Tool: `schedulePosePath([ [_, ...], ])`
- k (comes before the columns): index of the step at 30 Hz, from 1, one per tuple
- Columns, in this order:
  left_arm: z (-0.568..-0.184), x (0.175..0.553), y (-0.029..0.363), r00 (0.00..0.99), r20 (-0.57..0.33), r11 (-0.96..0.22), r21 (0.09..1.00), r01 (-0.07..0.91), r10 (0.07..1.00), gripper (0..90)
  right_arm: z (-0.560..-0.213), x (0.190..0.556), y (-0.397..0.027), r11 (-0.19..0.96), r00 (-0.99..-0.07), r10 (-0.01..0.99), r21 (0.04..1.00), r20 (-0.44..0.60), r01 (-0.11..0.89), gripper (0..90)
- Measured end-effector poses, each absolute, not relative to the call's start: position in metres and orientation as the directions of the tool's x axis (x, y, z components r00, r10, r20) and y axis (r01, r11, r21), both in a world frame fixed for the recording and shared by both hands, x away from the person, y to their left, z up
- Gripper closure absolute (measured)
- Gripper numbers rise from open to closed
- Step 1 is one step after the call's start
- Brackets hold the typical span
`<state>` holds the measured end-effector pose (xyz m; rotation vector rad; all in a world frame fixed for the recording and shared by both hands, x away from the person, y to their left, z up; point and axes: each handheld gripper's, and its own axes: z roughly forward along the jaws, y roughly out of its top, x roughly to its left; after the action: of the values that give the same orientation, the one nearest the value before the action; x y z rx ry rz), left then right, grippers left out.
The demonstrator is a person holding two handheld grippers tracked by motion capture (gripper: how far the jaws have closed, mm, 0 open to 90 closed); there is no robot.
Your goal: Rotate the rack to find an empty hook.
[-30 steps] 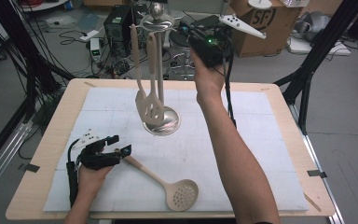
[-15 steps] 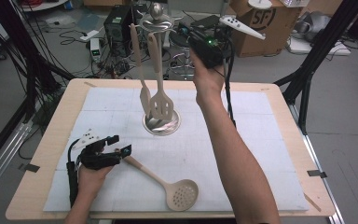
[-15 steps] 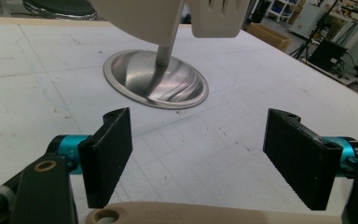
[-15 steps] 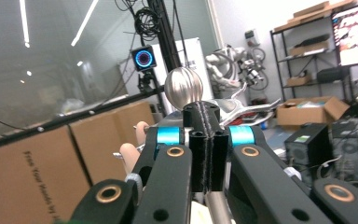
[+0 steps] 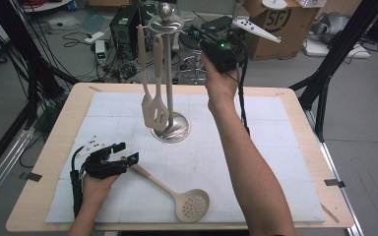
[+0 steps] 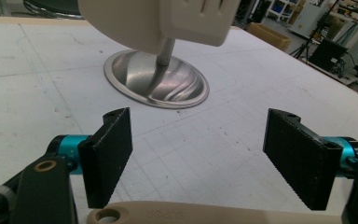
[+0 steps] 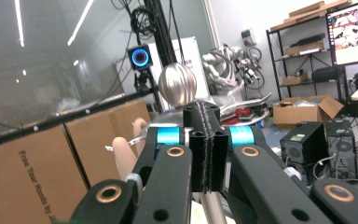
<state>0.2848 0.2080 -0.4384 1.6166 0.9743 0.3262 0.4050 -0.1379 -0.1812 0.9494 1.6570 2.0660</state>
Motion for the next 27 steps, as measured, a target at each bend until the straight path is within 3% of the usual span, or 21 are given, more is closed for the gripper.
schedulePosePath([
  [10, -0.4387, 0.285, 0.2075, 0.617, -0.283, 0.002, 0.91, 0.415, 0.734, 24.5, -0.1799, 0.3982, -0.1342, -0.196, -0.715, 0.665, 0.974, 0.217, 0.113, 90.0],
  [14, -0.4383, 0.2844, 0.2075, 0.616, -0.286, 0.006, 0.909, 0.416, 0.734, 24.5, -0.1761, 0.3965, -0.1394, -0.232, -0.719, 0.657, 0.968, 0.227, 0.094, 90.0],
  [27, -0.4389, 0.2851, 0.2068, 0.617, -0.285, 0.002, 0.908, 0.418, 0.733, 24.6, -0.1775, 0.3978, -0.1348, -0.181, -0.725, 0.658, 0.977, 0.202, 0.109, 90.0],
])
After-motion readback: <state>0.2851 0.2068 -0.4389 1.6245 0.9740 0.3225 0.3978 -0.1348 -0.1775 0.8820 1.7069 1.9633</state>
